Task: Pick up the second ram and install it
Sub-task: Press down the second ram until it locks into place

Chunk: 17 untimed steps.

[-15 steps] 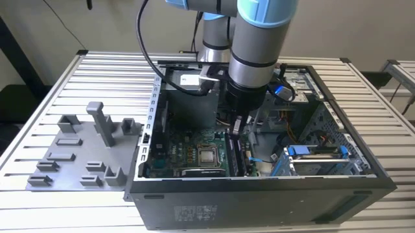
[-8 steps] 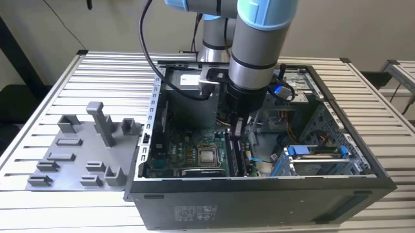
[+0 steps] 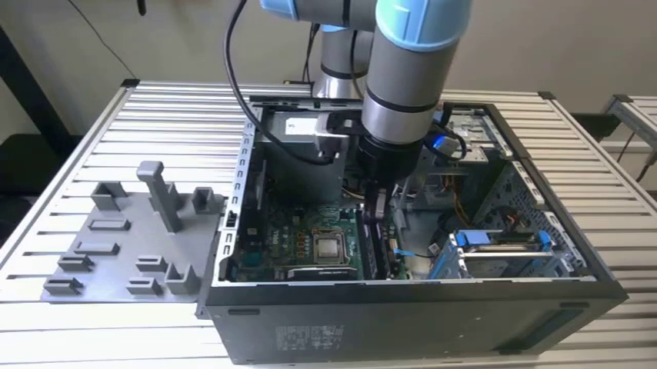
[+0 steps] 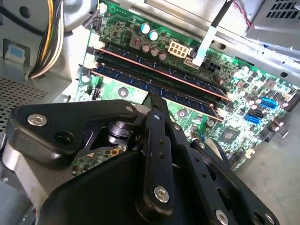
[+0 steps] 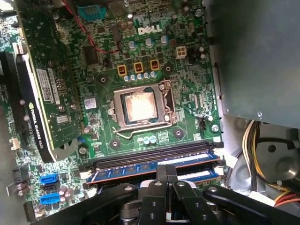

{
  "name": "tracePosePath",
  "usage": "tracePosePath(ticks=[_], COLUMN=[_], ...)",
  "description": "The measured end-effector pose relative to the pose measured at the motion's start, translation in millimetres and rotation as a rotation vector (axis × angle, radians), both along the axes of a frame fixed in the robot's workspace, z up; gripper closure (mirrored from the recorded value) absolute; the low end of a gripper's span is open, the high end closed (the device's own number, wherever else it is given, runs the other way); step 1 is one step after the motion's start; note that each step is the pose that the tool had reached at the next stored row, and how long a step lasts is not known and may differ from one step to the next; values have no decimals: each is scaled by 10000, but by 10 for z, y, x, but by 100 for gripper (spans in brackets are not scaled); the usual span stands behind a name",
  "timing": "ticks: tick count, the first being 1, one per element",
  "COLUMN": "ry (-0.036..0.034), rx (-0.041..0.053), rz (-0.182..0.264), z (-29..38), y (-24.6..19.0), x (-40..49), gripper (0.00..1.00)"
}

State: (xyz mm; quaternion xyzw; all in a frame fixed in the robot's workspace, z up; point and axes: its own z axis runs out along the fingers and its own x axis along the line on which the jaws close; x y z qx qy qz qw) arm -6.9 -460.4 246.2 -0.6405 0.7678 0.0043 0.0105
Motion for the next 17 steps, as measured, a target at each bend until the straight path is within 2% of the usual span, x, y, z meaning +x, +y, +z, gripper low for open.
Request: tracePosePath(ticks=[8, 17], ry=[0, -1], rx=[-1, -1], rz=[591, 674], z=[-15, -16], y=[-49, -56], x=[-1, 0], gripper=[89, 89])
